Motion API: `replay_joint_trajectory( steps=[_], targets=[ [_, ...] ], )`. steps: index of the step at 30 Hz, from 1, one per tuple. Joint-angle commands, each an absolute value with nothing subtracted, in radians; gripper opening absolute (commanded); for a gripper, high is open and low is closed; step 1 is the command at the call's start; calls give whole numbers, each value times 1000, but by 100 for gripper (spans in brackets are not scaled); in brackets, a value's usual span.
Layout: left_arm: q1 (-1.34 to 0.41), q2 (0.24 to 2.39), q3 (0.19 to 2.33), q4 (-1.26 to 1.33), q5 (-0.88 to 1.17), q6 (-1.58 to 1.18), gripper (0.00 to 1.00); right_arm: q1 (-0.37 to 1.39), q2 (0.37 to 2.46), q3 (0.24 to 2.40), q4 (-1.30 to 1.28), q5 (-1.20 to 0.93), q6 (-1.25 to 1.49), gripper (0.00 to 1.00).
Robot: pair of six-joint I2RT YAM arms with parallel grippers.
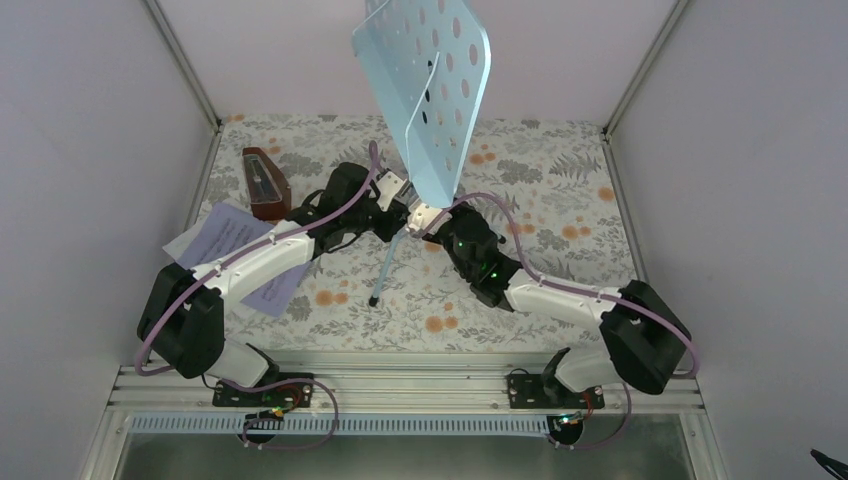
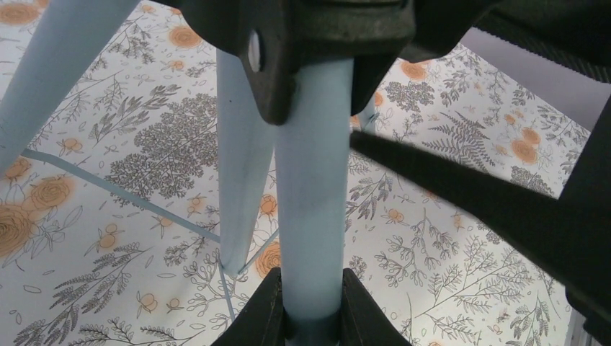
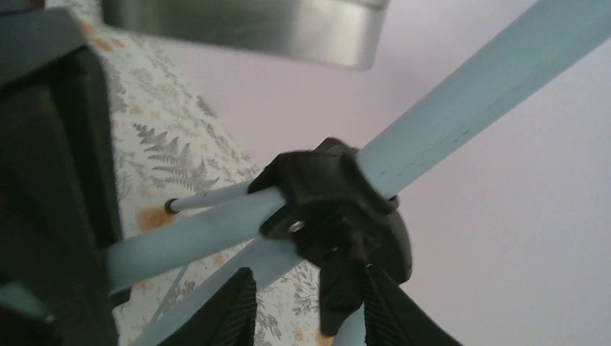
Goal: Pack up the instrument practice props
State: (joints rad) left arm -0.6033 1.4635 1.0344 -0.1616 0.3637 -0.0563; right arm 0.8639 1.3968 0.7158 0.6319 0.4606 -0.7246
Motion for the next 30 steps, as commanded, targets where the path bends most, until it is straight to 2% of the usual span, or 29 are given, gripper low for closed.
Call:
replay_joint_trajectory(
  steps=[1,4,9,17,20,25,30],
  targets=[
    [-604,1476,1055,-164,346,-46,2,871,1300,694,536,386,-636,41],
    [-604,1476,1055,-166,344,-46,2,843,1160,647,542,254,-495,53],
    [-606,1472,1054,-165,340,-44,2,712,1013,547,553,43,-185,59],
    [-607,1474,1052,-165,331,-42,2,600,961,503,546,-79,427,77],
    [-607,1476,1054,-166,331,-40,2,592,960,512,532,-48,725,82],
    [-609,1475,1054,-165,331,-40,2,586,1027,480,589,-122,1202,81],
    [-607,1474,1055,-167,332,-41,2,586,1165,556,645,-259,1381,83]
  ],
)
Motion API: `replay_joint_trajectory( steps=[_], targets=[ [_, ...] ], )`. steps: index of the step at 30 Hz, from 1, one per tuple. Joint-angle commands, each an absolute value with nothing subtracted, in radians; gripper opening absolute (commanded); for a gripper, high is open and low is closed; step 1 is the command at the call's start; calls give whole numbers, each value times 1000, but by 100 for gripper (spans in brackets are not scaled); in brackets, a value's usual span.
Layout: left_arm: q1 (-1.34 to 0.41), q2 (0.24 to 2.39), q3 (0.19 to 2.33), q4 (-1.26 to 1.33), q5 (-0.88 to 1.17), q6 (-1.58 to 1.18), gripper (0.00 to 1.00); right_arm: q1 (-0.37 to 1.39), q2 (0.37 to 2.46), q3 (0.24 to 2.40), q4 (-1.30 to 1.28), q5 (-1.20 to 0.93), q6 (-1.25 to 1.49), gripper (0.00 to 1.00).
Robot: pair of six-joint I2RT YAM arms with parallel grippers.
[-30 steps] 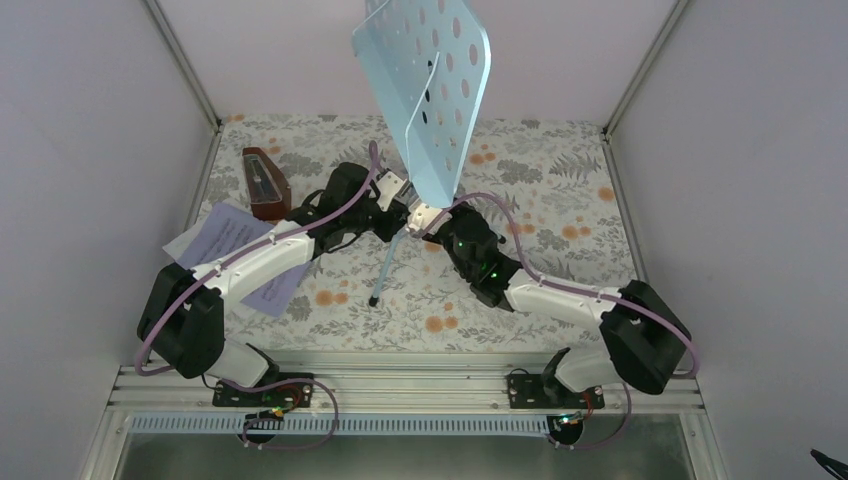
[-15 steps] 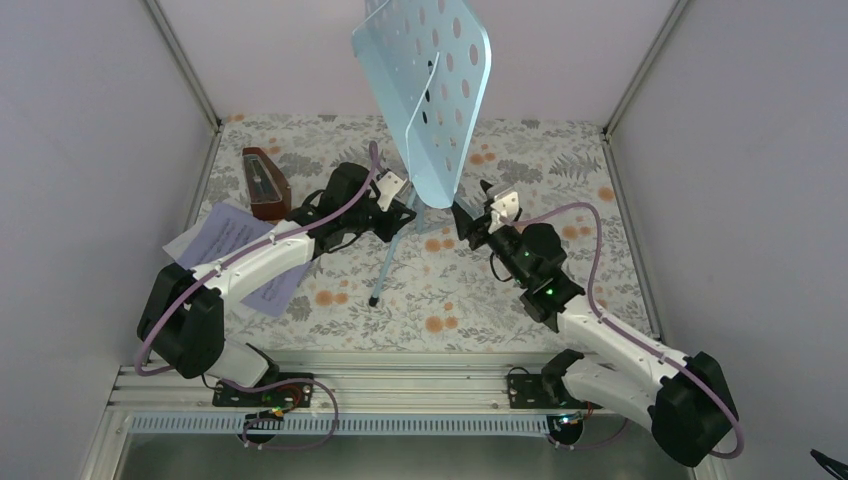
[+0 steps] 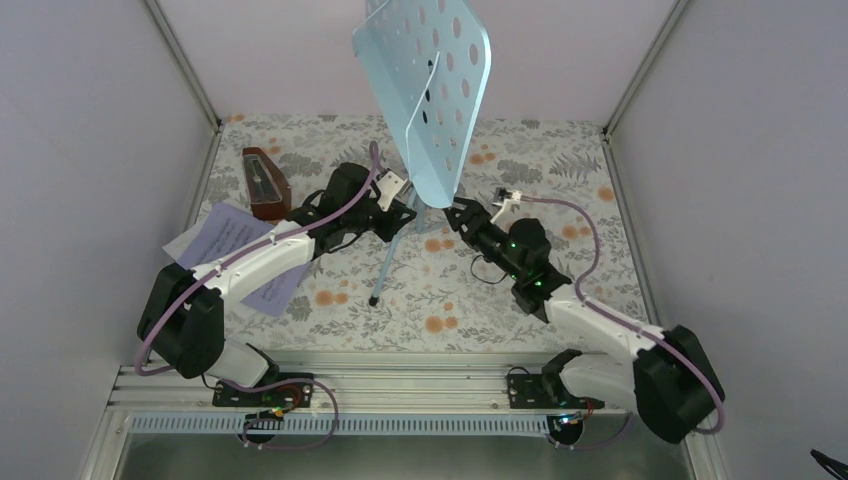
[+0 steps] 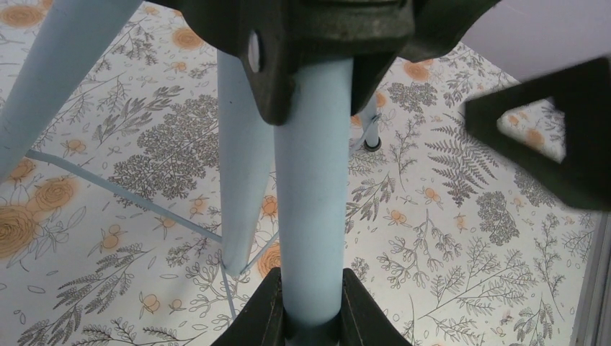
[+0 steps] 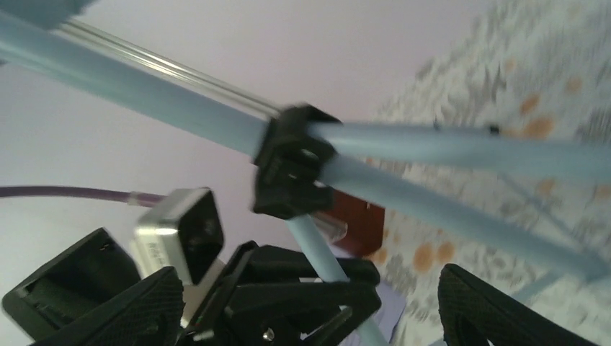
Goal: Pack up the instrument practice props
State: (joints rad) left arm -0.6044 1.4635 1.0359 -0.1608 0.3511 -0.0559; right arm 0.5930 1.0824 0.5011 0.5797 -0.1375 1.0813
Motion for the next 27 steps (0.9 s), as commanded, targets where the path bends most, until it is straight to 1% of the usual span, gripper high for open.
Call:
replay_joint_trajectory(
  steps=[1,10,17,23,27],
  targets=[
    [-609,1474,1055,-168,332,-40,2,587,1185,570,655,-270,1400,83],
    [-609,1472,1055,-169,330,-37,2,585,1294,612,744,-270,1535,78],
    [-609,1470,1057,-169,331,-39,2,586,1311,646,729,-215,1539,66],
    [-609,1470,1056,-169,335,-40,2,584,1342,673,727,-214,1537,56],
    [-611,1470,1058,-170,334,-40,2,584,1360,681,728,-210,1537,51]
  ],
)
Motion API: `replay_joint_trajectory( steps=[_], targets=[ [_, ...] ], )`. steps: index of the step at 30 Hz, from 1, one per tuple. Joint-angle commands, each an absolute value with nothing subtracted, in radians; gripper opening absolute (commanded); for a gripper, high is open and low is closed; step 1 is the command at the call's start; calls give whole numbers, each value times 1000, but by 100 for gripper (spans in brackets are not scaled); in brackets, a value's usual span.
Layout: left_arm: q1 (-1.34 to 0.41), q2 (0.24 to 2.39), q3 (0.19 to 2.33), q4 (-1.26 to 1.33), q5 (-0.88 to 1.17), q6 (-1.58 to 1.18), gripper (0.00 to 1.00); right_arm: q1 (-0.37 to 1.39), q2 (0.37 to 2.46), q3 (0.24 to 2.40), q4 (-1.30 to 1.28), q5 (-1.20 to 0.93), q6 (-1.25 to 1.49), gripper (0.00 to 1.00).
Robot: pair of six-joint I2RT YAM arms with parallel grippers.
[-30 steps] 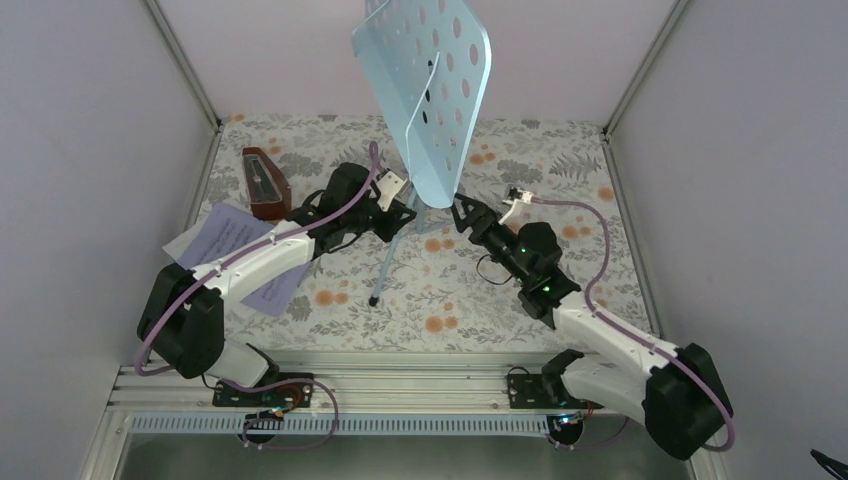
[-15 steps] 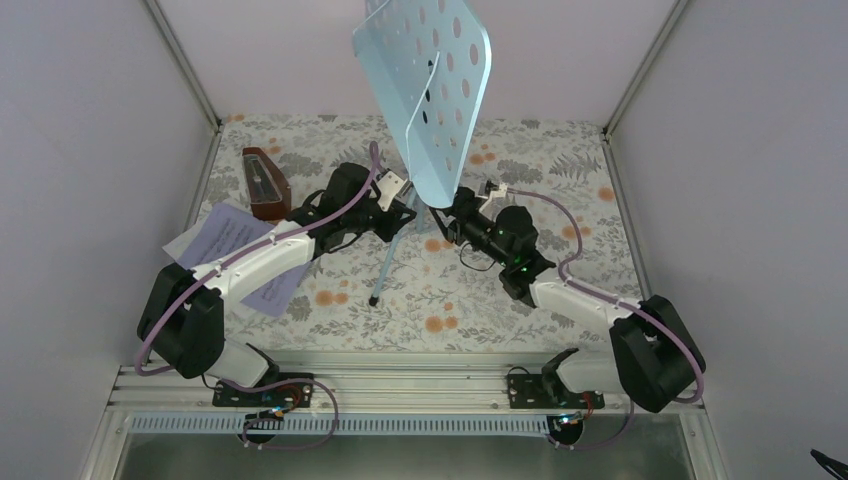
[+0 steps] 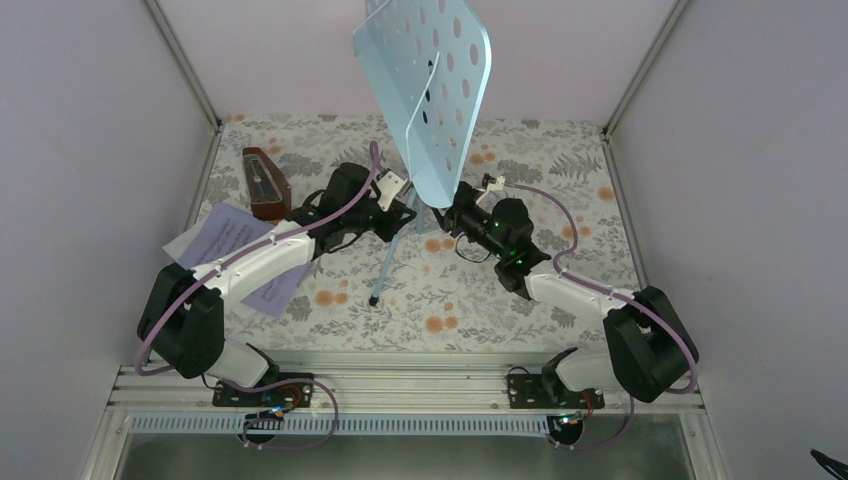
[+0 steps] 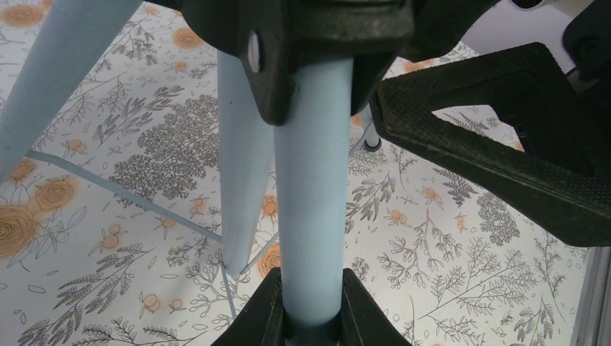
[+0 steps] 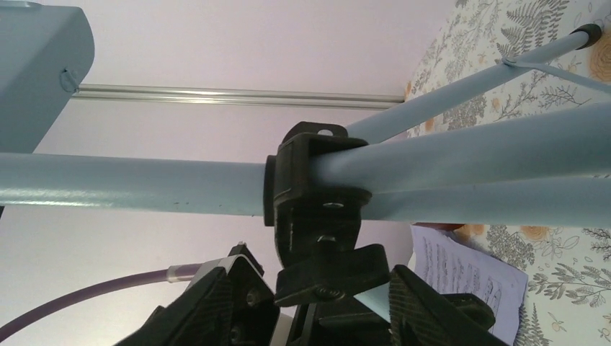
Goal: Pack up the instrument practice props
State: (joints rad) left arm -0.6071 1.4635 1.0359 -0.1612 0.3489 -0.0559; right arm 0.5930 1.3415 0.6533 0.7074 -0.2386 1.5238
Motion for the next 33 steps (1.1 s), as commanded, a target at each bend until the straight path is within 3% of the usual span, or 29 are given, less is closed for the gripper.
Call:
replay_joint_trajectory(
  steps=[1,13,17,22,33],
  targets=[
    [-611,1471,1057,-170,335,-40,2,583,1362,682,730,-208,1537,49],
    [-611,1469,1058,-170,334,-40,2,581,1364,687,704,-185,1512,4],
    [-611,1469,1057,-170,334,-40,2,583,1354,685,690,-172,1501,4],
    [-611,1469,1057,-170,336,-41,2,581,1330,682,655,-137,1473,27],
    [-611,1469,1057,-170,336,-38,2,581,1337,699,636,-130,1422,23]
  ],
)
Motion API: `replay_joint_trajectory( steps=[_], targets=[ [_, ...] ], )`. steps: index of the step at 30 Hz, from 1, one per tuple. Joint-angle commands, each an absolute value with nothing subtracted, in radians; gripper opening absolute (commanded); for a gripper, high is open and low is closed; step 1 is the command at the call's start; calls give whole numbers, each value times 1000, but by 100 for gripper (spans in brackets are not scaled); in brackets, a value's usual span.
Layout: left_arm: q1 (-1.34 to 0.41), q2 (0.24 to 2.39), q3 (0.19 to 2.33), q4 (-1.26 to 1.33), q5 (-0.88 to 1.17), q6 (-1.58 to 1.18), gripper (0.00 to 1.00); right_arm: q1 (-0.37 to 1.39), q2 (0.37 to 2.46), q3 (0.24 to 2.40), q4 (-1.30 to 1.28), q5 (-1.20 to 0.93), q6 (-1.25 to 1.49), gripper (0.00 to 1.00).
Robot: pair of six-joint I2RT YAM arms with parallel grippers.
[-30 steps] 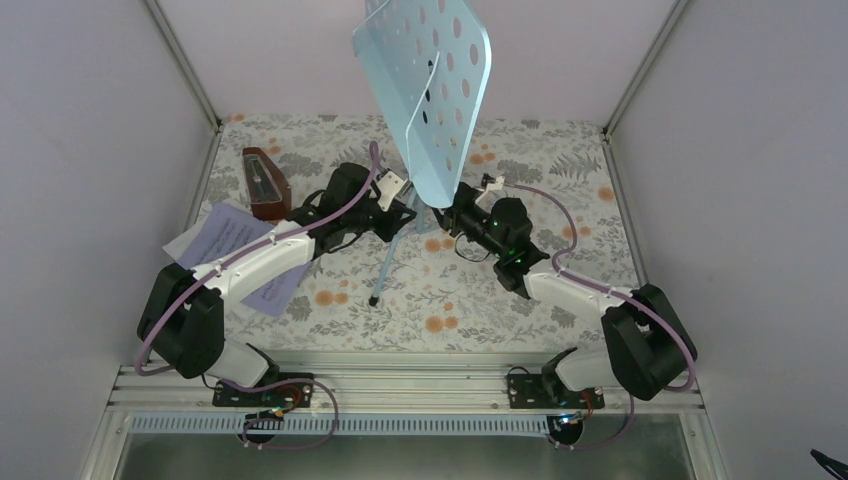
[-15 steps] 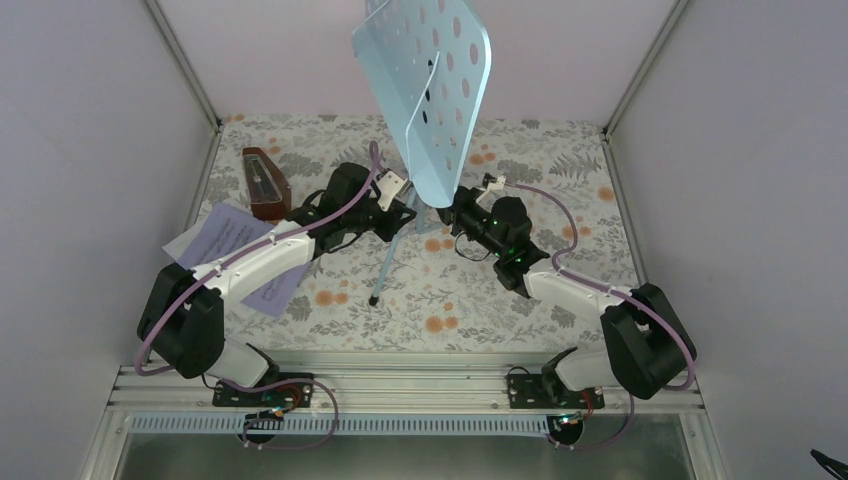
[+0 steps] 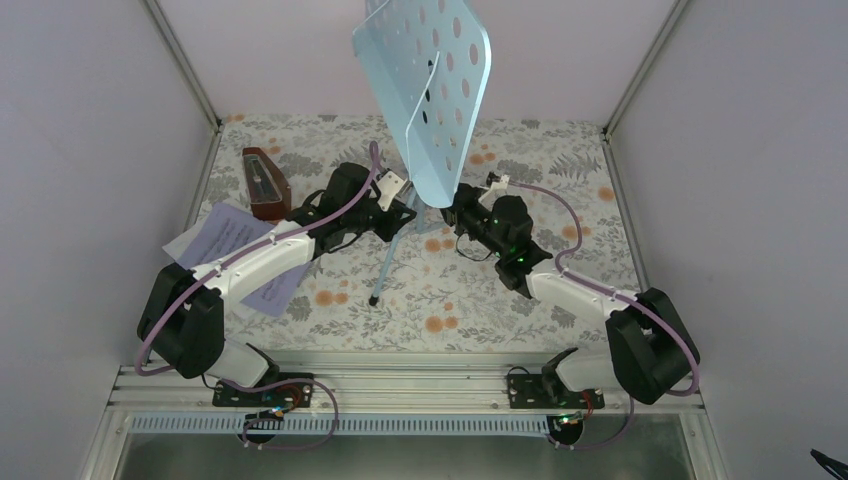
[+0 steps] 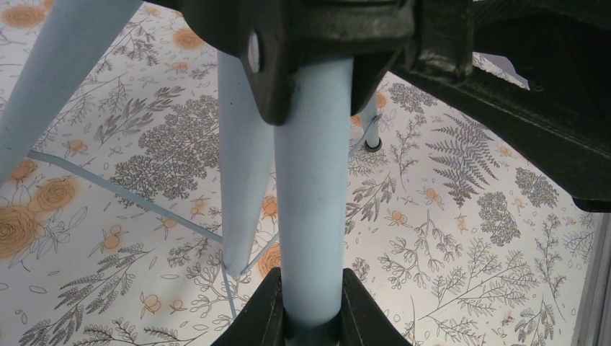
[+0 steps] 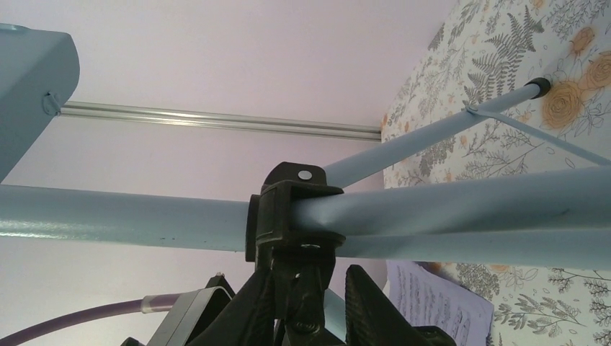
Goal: Pack up the instrument practice props
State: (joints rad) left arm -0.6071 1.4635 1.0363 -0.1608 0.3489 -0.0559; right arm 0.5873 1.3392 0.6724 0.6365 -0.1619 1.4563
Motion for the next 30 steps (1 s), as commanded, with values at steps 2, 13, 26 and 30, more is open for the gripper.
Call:
replay_joint_trajectory(
  steps=[2,13,26,30],
  targets=[
    [-611,1470,1057,-170,335,-40,2,580,1343,705,638,-134,1416,22],
    [-611,1470,1058,-170,335,-39,2,581,1357,738,624,-162,1368,10],
    [-611,1472,1056,-170,334,-38,2,592,1340,813,501,-202,899,4],
    [-611,1472,1056,-170,333,-39,2,626,1342,854,408,-200,585,4]
  ],
)
